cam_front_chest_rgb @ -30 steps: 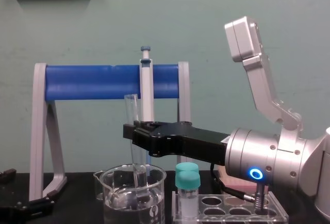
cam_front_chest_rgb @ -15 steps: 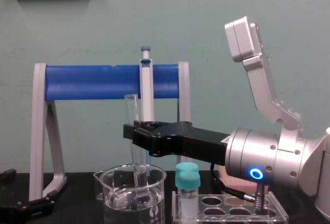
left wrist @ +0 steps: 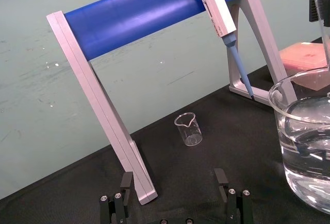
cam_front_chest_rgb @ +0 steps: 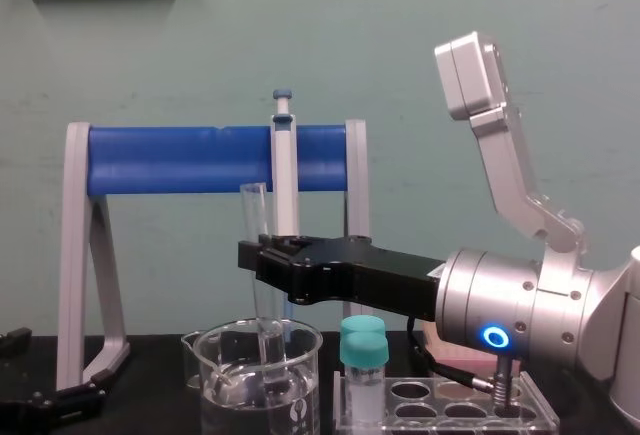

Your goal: Hold the test tube with one hand and immerse one end into the beaker, then return it to the test tube rack.

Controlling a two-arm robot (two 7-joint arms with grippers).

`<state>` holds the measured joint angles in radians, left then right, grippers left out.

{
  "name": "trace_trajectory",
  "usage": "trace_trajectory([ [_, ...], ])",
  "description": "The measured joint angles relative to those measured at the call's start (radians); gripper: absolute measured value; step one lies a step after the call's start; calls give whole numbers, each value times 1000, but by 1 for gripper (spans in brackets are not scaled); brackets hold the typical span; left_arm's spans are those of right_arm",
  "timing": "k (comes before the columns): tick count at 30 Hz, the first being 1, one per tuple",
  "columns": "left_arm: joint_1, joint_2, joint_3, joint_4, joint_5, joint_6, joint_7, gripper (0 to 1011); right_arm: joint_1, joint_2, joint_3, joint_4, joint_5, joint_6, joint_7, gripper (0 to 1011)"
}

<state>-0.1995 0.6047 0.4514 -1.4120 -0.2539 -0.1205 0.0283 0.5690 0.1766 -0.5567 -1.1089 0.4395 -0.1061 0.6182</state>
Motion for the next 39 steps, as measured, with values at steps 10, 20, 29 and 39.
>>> trace_trajectory([
  [10,0,0,0,0,0,0,0,1000,4,-2,-1,6,0,1,1,226],
  [20,0,0,0,0,0,0,0,1000,7,-4,-1,12,-1,-1,2,226],
  [29,0,0,0,0,0,0,0,1000,7,-4,-1,11,-2,-2,2,226],
  [39,0,0,0,0,0,0,0,1000,0,0,0,-1,-4,0,-2,226],
])
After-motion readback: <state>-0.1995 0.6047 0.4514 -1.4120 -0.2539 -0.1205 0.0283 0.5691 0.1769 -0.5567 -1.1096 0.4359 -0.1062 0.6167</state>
